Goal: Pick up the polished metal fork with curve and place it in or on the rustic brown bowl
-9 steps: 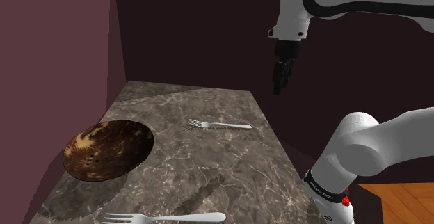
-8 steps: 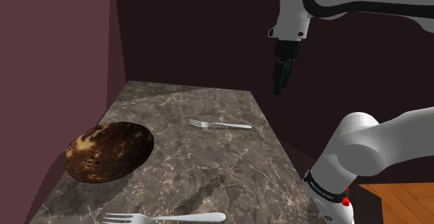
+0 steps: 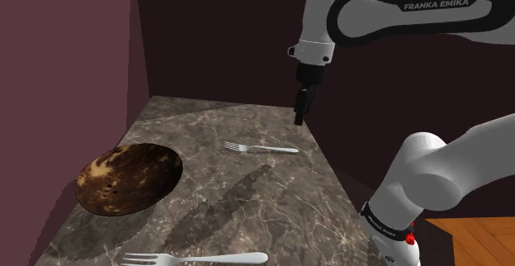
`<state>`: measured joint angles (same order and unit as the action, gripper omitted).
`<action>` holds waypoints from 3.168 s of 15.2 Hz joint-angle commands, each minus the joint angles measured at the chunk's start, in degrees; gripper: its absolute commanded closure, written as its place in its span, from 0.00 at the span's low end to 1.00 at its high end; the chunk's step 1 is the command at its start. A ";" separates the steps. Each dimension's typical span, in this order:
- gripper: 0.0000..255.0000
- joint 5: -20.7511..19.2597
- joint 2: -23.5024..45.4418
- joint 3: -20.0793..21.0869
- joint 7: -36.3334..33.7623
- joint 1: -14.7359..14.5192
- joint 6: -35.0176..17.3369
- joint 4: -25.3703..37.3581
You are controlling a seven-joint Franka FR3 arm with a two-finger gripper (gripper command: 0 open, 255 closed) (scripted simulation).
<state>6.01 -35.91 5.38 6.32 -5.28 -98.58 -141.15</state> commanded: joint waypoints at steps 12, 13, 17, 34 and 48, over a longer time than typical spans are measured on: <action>0.00 -0.06 19.02 7.19 5.51 -6.08 -23.77 4.41; 0.00 -0.07 19.37 7.26 5.48 -6.08 -24.60 3.94; 0.00 -0.17 20.95 7.55 5.33 -6.09 -27.92 2.18; 1.00 -0.29 22.19 7.74 5.21 -6.08 -30.18 1.16; 1.00 -0.10 18.31 7.07 5.37 -6.11 -20.98 6.51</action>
<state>5.87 -17.13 12.50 11.68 -11.37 -120.40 -134.96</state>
